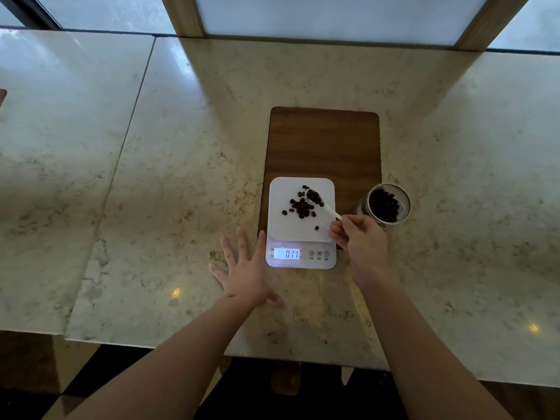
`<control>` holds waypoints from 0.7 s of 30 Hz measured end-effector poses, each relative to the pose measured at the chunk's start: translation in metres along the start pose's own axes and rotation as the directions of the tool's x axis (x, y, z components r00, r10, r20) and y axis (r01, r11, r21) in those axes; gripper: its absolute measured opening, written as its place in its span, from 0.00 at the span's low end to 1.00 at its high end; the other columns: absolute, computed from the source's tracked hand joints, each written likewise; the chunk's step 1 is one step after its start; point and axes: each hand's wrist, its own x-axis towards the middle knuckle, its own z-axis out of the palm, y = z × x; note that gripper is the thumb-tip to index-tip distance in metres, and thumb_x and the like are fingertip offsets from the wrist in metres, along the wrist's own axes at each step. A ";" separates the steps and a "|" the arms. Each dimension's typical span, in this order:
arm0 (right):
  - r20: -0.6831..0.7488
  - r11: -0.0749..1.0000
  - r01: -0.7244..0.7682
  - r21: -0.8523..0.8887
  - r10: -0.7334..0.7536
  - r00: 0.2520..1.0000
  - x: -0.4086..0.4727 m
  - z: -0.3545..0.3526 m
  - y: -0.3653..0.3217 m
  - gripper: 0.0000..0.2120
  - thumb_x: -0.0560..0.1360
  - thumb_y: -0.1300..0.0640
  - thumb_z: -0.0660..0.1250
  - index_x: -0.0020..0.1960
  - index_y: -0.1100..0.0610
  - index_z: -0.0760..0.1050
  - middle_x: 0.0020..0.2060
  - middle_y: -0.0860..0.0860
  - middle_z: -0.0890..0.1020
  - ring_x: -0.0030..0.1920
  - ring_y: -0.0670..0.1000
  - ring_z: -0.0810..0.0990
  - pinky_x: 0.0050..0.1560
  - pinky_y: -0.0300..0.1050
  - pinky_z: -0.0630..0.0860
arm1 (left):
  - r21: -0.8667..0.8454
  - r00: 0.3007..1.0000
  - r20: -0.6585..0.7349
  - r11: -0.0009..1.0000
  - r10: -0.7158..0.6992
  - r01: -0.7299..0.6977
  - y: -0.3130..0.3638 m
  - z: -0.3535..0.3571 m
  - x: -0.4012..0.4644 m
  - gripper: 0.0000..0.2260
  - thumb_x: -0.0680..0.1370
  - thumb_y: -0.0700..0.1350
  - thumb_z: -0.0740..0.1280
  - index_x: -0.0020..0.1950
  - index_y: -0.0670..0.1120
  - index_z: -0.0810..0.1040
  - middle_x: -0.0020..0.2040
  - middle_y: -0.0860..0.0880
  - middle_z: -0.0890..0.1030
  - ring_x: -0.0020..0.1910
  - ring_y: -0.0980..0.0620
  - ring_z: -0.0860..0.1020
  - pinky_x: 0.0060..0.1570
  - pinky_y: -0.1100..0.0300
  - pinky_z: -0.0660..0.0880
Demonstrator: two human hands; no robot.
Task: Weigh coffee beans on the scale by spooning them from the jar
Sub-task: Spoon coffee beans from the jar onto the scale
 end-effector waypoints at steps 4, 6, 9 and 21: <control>0.000 0.999 0.030 -0.030 -0.030 1.000 0.002 0.000 0.002 0.04 0.81 0.63 0.66 0.49 0.59 0.79 0.42 0.57 0.86 0.39 0.48 0.86 0.40 0.39 0.83 | 0.003 1.000 -0.002 1.000 -0.003 0.003 0.000 0.001 0.001 0.73 0.56 0.64 0.83 0.71 0.64 0.21 0.71 0.51 0.16 0.67 0.40 0.15 0.66 0.21 0.35; -0.002 0.999 0.042 -0.034 -0.043 0.999 0.003 0.000 0.002 0.04 0.80 0.63 0.66 0.49 0.59 0.79 0.42 0.57 0.86 0.40 0.49 0.86 0.40 0.39 0.83 | 0.012 1.000 -0.010 1.000 -0.009 0.009 0.000 0.002 0.002 0.73 0.56 0.65 0.83 0.71 0.64 0.20 0.71 0.50 0.16 0.67 0.40 0.15 0.67 0.21 0.36; -0.002 0.998 0.048 -0.039 -0.049 0.999 0.003 0.000 0.002 0.03 0.80 0.63 0.66 0.49 0.60 0.79 0.43 0.58 0.85 0.40 0.49 0.86 0.41 0.39 0.83 | 0.018 1.000 -0.014 1.000 -0.012 0.012 -0.001 0.003 0.003 0.73 0.57 0.65 0.82 0.70 0.64 0.19 0.71 0.50 0.15 0.67 0.40 0.15 0.67 0.21 0.37; -0.005 0.962 0.195 -0.191 -0.199 0.980 0.002 -0.002 0.001 0.04 0.80 0.62 0.66 0.48 0.56 0.79 0.44 0.56 0.85 0.45 0.50 0.86 0.48 0.46 0.84 | 0.023 1.000 -0.015 1.000 -0.015 0.016 -0.001 0.002 0.003 0.73 0.56 0.66 0.82 0.68 0.64 0.18 0.71 0.49 0.16 0.68 0.39 0.16 0.67 0.21 0.37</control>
